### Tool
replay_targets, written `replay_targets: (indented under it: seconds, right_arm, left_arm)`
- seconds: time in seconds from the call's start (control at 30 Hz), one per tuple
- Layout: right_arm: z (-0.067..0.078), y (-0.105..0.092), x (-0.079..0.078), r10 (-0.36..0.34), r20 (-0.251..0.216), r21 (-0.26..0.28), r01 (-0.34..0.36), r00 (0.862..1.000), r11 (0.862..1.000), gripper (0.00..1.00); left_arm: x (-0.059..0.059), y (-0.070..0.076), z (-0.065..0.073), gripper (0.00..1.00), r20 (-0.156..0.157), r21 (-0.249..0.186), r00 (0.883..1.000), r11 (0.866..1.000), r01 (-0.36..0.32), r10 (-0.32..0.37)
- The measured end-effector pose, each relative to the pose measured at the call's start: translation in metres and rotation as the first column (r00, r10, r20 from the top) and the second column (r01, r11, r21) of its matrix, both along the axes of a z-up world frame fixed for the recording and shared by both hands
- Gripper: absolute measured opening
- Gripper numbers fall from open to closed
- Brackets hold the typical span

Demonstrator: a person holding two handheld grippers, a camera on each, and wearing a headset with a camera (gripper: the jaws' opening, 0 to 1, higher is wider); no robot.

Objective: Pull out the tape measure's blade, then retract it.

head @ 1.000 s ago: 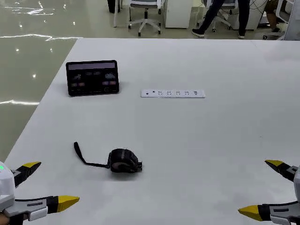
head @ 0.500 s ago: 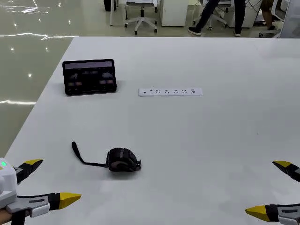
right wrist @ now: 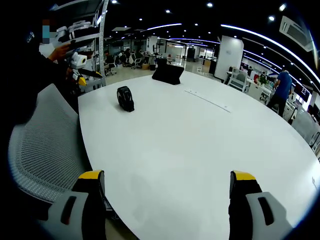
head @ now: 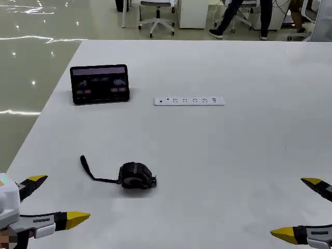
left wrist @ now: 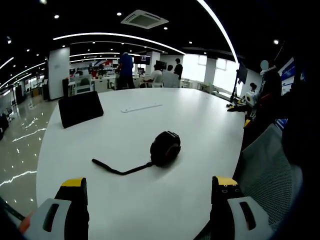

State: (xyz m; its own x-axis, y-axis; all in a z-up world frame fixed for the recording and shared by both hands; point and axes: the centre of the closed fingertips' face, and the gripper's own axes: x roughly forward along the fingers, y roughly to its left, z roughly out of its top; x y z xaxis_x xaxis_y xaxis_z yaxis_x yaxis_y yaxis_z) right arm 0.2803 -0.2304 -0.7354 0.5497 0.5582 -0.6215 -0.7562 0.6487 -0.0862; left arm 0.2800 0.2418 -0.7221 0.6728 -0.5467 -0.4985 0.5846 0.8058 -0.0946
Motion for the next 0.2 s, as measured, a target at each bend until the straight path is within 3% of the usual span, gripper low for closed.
replay_targets:
  seconds: [0.2]
  right_arm:
    - [-0.0005, -0.0011, -0.0007, -0.002, -0.001, -0.001, 0.002, 1.000, 1.000, 1.00]
  left_arm:
    - [-0.0001, 0.0016, 0.0000, 1.00, 0.001, -0.002, 1.000, 1.000, -0.004, 0.004]
